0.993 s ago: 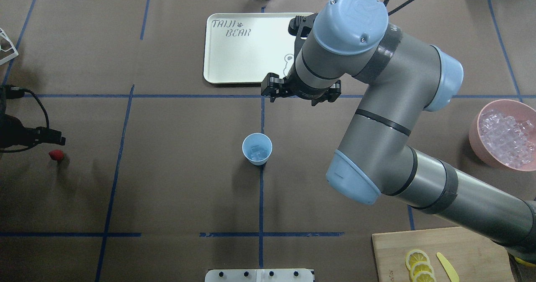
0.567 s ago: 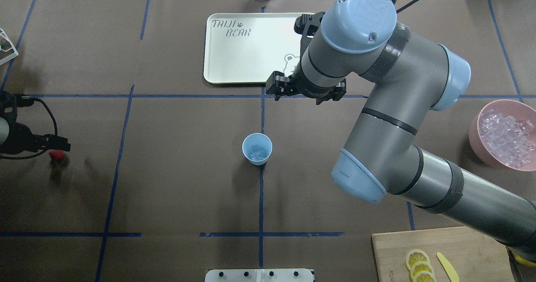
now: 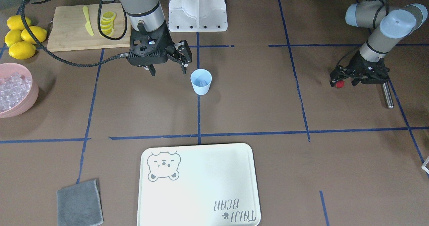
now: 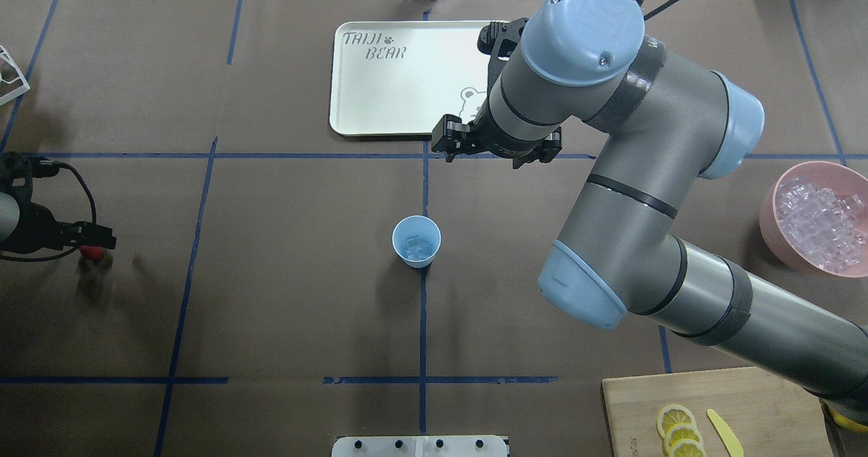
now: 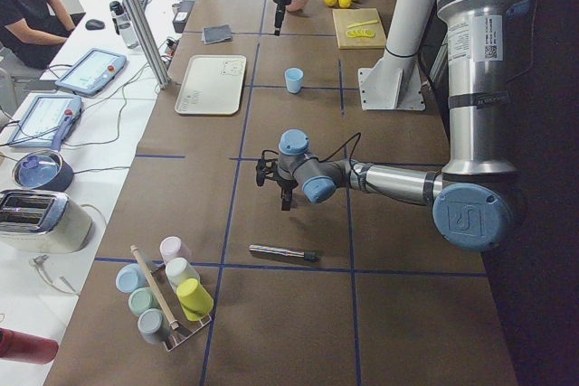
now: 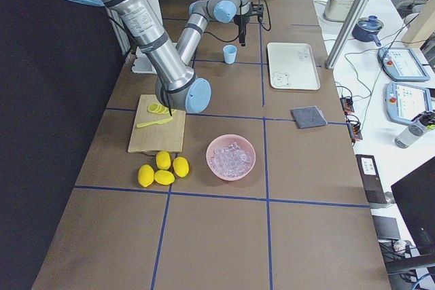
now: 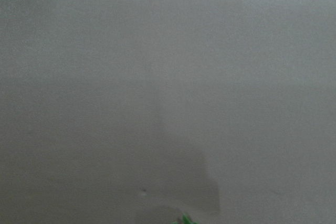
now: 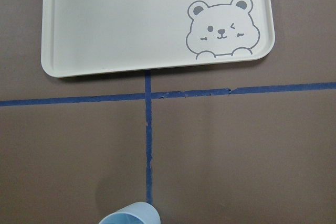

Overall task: Mash ice and strawberries in cup
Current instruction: 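Close the left gripper on the red strawberry while the right arm withdraws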

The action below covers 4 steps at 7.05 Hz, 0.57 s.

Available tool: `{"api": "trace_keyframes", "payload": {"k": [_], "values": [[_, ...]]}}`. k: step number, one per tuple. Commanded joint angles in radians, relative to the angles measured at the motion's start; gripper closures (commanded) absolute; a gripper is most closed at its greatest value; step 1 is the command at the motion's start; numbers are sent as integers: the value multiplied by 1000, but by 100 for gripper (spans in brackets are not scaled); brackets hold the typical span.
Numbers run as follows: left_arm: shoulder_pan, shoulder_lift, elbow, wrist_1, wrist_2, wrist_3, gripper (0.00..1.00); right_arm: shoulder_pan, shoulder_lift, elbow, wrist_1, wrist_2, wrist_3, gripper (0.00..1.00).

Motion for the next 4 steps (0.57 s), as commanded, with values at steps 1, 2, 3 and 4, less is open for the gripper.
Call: {"api": "trace_keyframes", "payload": {"k": [1, 2, 3, 4], "values": [[5, -1, 5, 0, 0, -1, 6, 1, 1, 1, 0, 0, 0, 1], [5, 1, 5, 0, 2, -1, 16, 1, 1, 1, 0, 0, 0, 1], [5, 1, 6, 0, 2, -1, 30, 1, 1, 1, 0, 0, 0, 1], [5, 1, 5, 0, 0, -1, 49, 2, 1, 1, 0, 0, 0, 1]]}}
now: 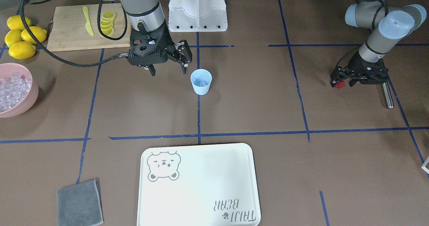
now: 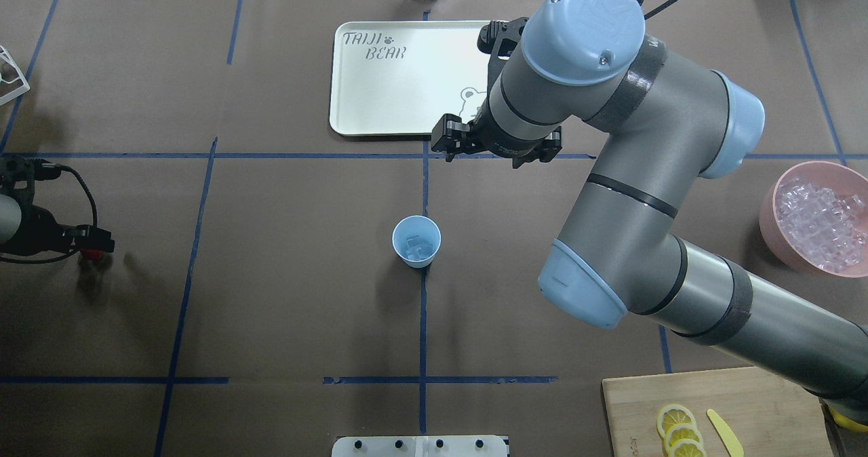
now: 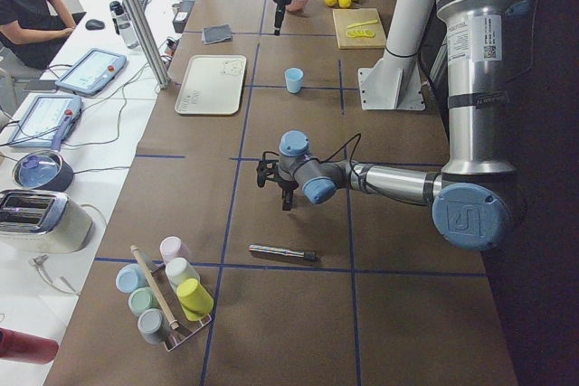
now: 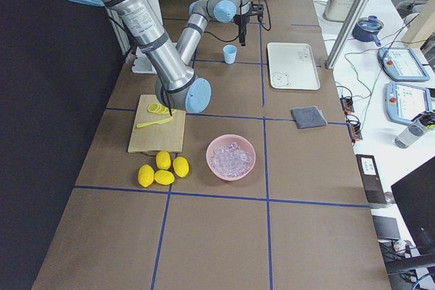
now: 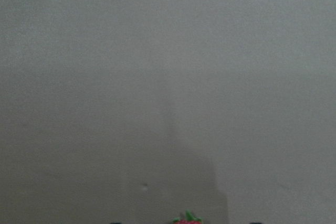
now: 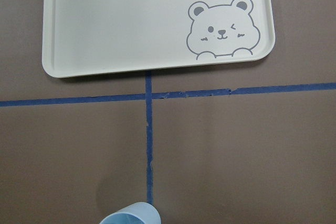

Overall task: Mash ice and strawberries in cup
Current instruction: 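Close the left gripper on the red strawberry while the right arm withdraws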

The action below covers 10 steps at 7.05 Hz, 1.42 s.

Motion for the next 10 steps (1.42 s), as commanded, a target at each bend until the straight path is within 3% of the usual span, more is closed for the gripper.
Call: {"api": "trace_keyframes", "payload": {"k": [1, 2, 4, 6, 7, 8, 9, 10], "values": [[0, 0, 0, 1, -1, 1, 72, 1, 0, 0, 0, 0, 2, 1], [0, 0, -3, 2, -1, 0, 86, 1, 0, 0, 0, 0, 2, 1], [-11, 12, -60, 11, -13, 6, 97, 19, -26, 43, -3, 3, -2, 1], [-47, -1, -197, 181, -87, 6, 100, 99, -142, 162, -18, 38, -99, 1], [-47, -17, -318, 339, -105, 6, 100, 157, -205, 187, -20, 67, -201, 1], [-47, -126, -414, 561, -107, -5, 100, 223, -312, 222, -18, 84, -313, 1], [-41, -318, -439, 783, -107, -37, 100, 305, -392, 223, -18, 118, -469, 1], [16, -495, -438, 917, -104, -170, 100, 419, -475, 209, -17, 180, -662, 1]]}}
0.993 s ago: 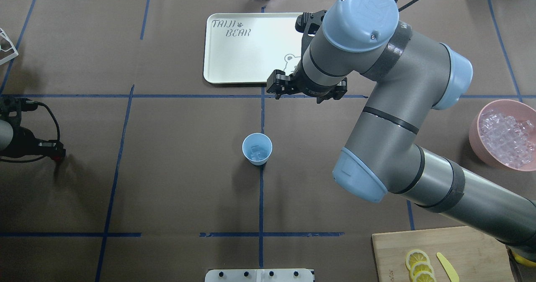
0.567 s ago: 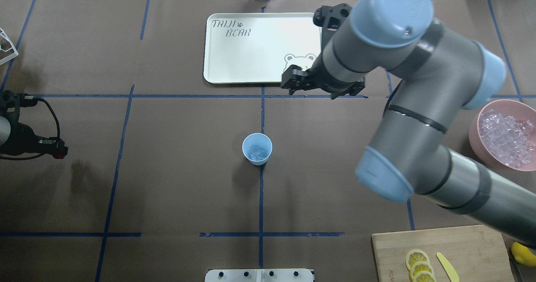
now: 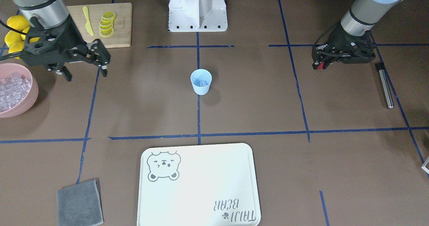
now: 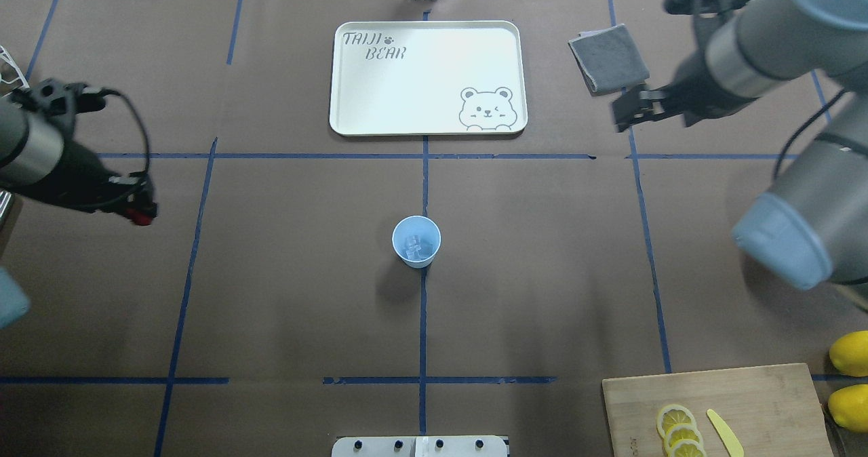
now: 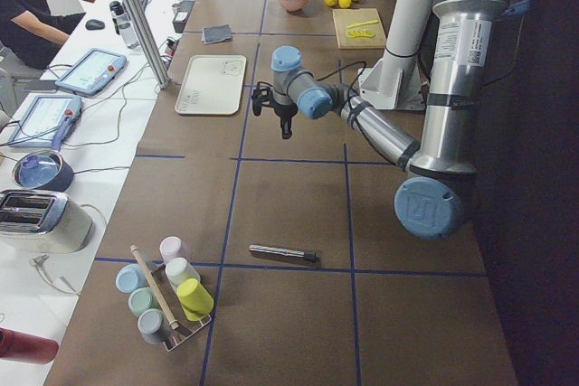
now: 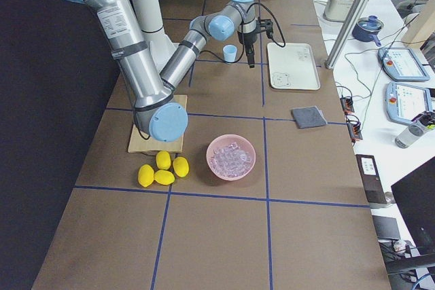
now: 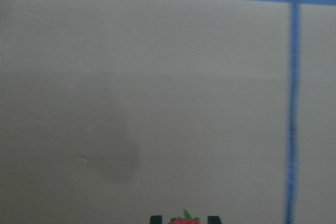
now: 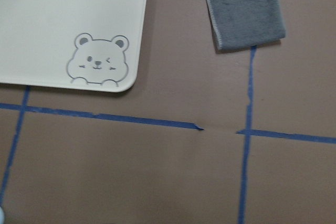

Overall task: Mash ice and strawberries in cup
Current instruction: 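Carry the strawberry with the left gripper over the light-blue cup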

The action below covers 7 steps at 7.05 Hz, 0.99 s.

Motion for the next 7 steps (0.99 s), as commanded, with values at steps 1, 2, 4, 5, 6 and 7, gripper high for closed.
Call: {"api": "trace_keyframes", "payload": {"k": [1, 2, 4, 5, 6, 7], "values": [[135, -282, -15, 215, 13, -239, 100, 236, -154, -69, 6, 155, -403, 1], [220, -353, 2, 209, 47, -343, 99, 323, -195, -127, 9, 208, -561, 1], [317, -518, 166, 178, 145, -428, 99, 411, -281, -163, 13, 262, -673, 1], [322, -575, 255, 113, 169, -447, 99, 438, -313, -157, 15, 270, -681, 1], [337, -606, 316, 86, 193, -447, 99, 439, -359, -142, 54, 268, -682, 1], [337, -628, 357, 62, 205, -452, 99, 439, -413, -146, 141, 267, -679, 1]]}}
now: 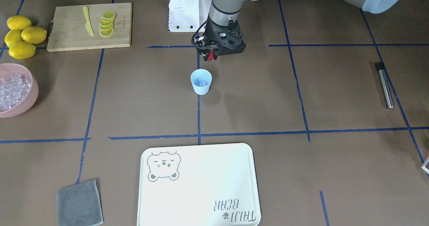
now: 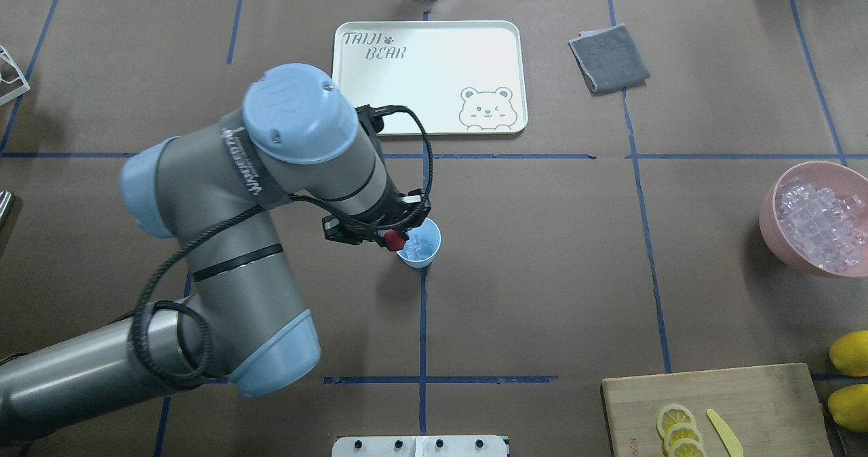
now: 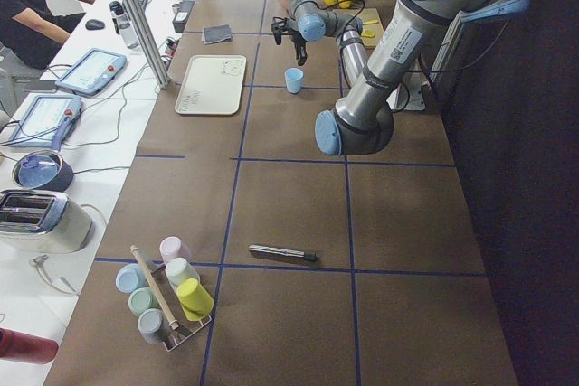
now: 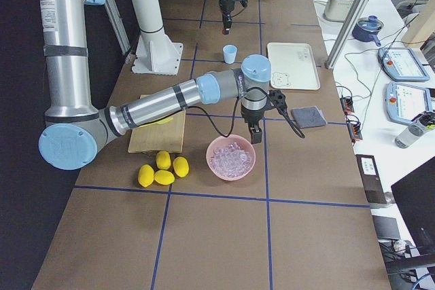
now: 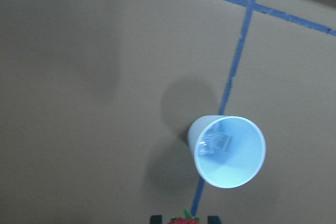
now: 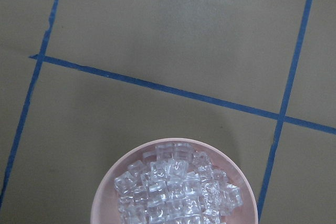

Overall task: Mash ice and strawberries in cup
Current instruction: 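Carry the strawberry with the left gripper over the light-blue cup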

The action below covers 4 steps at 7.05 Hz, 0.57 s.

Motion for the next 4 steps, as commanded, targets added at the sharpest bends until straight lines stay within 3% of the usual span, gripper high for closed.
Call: {"api": "trace_keyframes", "payload": {"k": [1, 4], "values": [[8, -48, 102, -55, 22, -8, 99, 5, -88, -5, 131, 1, 5, 1], [8, -42, 131, -72, 24, 0, 98, 5, -84, -5, 135, -1, 6, 1]]}}
